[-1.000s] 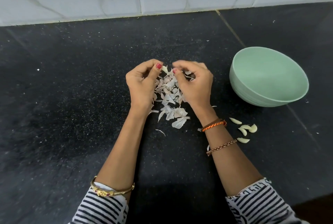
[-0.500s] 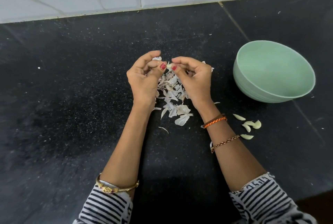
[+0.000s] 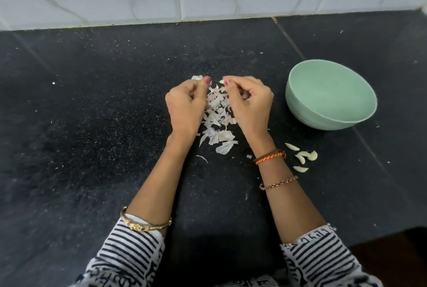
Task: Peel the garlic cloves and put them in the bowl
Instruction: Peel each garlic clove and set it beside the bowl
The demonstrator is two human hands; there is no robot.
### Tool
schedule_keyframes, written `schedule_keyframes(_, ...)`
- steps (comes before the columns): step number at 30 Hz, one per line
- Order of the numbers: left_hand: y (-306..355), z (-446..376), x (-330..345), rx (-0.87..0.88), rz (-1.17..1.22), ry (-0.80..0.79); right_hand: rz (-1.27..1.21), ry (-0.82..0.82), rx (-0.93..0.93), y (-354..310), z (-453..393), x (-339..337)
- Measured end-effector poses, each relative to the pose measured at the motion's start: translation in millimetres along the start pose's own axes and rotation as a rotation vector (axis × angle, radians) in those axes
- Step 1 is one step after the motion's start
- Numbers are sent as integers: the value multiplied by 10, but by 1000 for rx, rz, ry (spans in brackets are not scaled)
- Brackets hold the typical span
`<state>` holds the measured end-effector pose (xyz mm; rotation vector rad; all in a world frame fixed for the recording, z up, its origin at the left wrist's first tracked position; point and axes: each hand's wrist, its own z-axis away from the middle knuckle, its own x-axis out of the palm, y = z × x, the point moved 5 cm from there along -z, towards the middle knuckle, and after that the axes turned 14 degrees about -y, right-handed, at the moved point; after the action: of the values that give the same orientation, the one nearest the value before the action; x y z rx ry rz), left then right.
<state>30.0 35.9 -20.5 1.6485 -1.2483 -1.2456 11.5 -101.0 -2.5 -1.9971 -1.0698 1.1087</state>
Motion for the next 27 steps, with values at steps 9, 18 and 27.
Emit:
schedule_keyframes(9,265,280,361,267,-275,-100,202,194,100,-27,671,-678)
schedule_keyframes(18,225,422,387,272,-432,-207,595,205,305,46,1158,-915)
schedule_keyframes(27,178,540,282,161,-401,-216,518,129,397,91,1177,-924)
